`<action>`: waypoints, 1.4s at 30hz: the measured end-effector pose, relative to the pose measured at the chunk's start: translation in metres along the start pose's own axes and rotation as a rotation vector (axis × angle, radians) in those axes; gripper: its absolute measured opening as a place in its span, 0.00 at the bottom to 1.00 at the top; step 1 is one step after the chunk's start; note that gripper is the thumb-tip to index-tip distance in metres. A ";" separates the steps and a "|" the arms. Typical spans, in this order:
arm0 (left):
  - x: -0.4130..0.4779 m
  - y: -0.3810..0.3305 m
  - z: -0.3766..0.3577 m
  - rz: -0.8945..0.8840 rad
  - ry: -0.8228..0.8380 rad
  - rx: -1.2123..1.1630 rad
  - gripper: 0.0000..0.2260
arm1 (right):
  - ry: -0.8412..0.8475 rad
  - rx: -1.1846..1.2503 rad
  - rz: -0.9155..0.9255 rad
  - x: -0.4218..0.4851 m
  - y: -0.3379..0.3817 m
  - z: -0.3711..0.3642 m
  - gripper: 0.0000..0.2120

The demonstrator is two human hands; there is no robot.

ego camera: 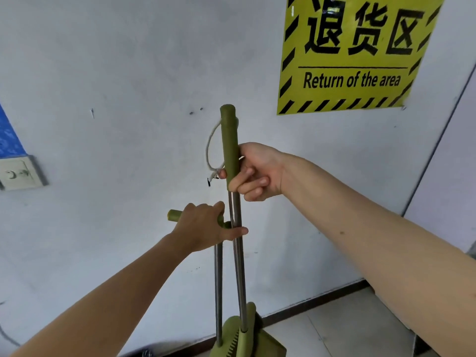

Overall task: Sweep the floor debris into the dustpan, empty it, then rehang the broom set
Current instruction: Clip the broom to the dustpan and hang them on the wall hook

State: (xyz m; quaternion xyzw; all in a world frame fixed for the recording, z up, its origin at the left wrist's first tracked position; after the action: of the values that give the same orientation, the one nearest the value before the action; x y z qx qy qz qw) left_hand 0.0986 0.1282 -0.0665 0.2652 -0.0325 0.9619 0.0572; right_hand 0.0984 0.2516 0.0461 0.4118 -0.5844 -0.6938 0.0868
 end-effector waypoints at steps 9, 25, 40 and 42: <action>0.056 -0.021 0.051 -0.169 -0.177 0.029 0.24 | -0.105 -0.205 0.098 -0.003 0.033 0.015 0.15; 0.083 0.020 0.044 -0.062 -0.219 0.014 0.32 | -0.205 -0.058 0.158 0.026 0.066 0.013 0.12; 0.061 0.053 0.028 -0.007 -0.204 -0.040 0.21 | -0.292 -0.310 0.245 0.099 -0.064 0.045 0.34; 0.060 0.058 0.030 -0.015 -0.183 -0.026 0.22 | -0.277 -0.453 0.244 0.119 -0.092 0.032 0.29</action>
State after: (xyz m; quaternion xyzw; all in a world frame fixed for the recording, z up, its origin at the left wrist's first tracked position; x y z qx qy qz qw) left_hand 0.0552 0.0737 -0.0122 0.3515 -0.0481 0.9327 0.0647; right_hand 0.0334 0.2318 -0.0919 0.2098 -0.4660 -0.8408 0.1786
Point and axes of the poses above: each hand's wrist, its own x-axis towards the middle knuckle, its own z-axis out of the back of the hand, y = z × x, the point moved 5 cm from there along x, towards the middle knuckle, and after that the axes turned 10 degrees about -y, right-handed, at the moved point
